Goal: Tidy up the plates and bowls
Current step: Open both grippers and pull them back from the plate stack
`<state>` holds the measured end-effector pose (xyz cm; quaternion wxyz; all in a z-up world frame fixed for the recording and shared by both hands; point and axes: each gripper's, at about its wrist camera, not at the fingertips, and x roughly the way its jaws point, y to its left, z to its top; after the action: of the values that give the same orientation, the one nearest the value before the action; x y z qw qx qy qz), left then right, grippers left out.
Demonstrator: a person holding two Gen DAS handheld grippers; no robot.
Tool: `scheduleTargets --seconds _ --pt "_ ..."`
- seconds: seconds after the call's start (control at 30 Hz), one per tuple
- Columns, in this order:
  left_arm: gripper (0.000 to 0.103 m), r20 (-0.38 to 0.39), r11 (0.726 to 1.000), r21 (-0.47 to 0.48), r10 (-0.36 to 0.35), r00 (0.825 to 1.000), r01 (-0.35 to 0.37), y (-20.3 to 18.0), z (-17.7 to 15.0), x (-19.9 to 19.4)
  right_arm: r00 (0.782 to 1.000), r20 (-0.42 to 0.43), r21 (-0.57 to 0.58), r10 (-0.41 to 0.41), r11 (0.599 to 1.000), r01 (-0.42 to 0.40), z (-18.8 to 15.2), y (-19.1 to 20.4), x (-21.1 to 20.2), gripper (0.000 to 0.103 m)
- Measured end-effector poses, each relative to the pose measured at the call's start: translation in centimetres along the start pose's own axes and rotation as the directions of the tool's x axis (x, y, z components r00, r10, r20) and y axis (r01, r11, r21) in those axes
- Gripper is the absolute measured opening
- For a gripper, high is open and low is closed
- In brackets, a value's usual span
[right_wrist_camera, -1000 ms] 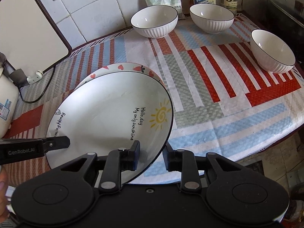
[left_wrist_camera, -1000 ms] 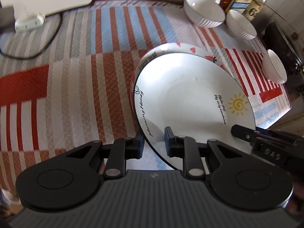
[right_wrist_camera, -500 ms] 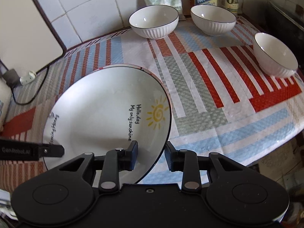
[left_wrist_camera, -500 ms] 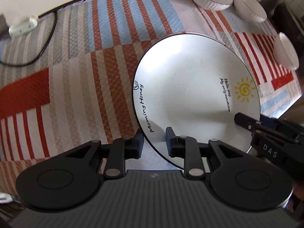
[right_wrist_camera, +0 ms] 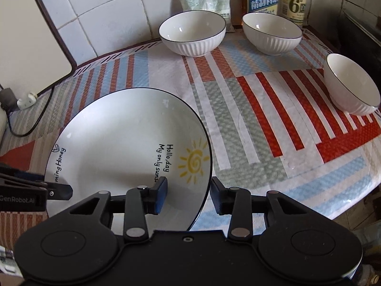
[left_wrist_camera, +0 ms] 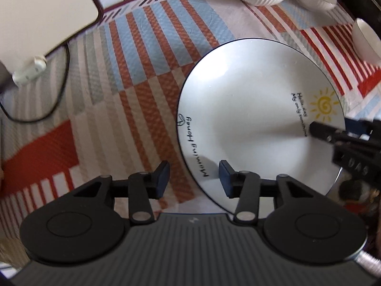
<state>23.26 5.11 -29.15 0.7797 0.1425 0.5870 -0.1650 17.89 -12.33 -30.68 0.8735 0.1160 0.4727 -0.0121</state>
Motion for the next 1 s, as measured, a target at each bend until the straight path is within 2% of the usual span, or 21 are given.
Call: scheduleTargets --seconds 0.07,0.2,0.3,0.5,0.6,0.7,0.87,1.0 --pt "0.044 0.016 1.0 0.008 -0.006 1.0 0.006 0.6 -0.3 -0.8 1.0 0.017 0.009 0.004 1.0 -0.005 0.3 -0.4 -1.0 0.044" --pt "0.044 0.067 0.999 0.01 -0.052 0.996 0.052 1.6 -0.7 -3.3 0.993 0.094 0.018 0.069 0.997 -0.071 1.1 -1.8 -4.4 0.045" --pt "0.044 0.127 0.996 0.026 -0.089 0.988 0.087 1.6 -0.7 -5.9 0.984 0.154 -0.034 0.087 0.996 -0.083 1.6 -2.1 -7.2 0.048" --pt "0.045 0.227 0.989 0.085 -0.139 0.964 0.123 0.2 -0.4 -10.8 0.966 0.233 -0.172 0.109 0.983 -0.069 2.1 -1.8 -12.0 0.062" --pt "0.048 0.256 0.987 0.105 -0.142 0.956 0.118 -0.8 -0.3 -12.4 0.963 0.252 -0.23 0.095 0.973 -0.036 2.1 -1.5 -13.7 0.067" --pt "0.05 0.26 0.986 0.12 -0.14 0.955 0.112 -1.9 -0.4 -13.9 0.963 0.247 -0.251 0.111 0.967 -0.047 1.9 -1.8 -14.9 0.067" --pt "0.054 0.291 0.984 0.149 -0.141 0.946 0.101 -4.2 -0.5 -15.9 0.949 0.287 -0.268 0.127 0.962 -0.047 1.2 -3.0 -17.1 0.07" --pt "0.058 0.332 0.983 0.155 -0.143 0.932 0.096 -6.9 0.0 -17.4 0.936 0.334 -0.296 0.112 0.955 -0.008 0.8 -4.9 -19.1 0.074"
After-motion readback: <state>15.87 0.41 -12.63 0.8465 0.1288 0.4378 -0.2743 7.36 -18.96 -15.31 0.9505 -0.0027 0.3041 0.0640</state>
